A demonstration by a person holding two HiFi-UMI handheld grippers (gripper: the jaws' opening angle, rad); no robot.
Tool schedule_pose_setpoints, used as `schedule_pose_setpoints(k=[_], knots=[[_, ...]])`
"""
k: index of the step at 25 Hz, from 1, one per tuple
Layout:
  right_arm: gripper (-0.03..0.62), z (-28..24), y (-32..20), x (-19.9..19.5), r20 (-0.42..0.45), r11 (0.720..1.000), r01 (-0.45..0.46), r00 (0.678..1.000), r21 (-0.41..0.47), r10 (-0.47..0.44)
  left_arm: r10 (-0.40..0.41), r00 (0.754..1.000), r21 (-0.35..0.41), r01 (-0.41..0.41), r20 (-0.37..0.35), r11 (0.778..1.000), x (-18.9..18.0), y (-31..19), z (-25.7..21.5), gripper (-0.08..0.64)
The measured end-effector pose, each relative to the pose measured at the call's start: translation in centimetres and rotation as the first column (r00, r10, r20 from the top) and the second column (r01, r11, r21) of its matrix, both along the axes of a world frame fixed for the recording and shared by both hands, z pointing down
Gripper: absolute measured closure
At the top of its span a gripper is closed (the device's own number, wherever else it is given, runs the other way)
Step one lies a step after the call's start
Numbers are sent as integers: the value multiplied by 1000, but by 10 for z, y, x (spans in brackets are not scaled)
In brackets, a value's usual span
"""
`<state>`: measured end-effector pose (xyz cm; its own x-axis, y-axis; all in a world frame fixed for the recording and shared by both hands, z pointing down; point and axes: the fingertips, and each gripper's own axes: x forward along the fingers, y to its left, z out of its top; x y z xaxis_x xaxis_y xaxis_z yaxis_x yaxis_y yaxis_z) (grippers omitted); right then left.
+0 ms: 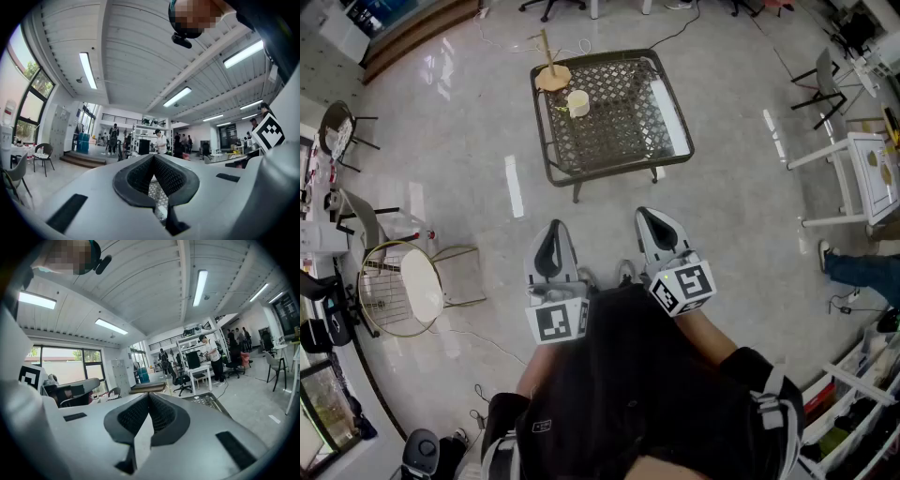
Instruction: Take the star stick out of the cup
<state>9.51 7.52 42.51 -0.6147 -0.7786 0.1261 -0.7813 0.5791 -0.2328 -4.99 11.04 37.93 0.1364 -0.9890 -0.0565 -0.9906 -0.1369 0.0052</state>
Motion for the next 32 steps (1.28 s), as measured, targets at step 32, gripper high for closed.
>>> schedule_pose_setpoints(k=[32], knots=[[583, -9, 10, -18, 26, 998, 60, 998, 19, -60, -76, 997, -57, 76, 5, 995, -22, 19, -1, 545]])
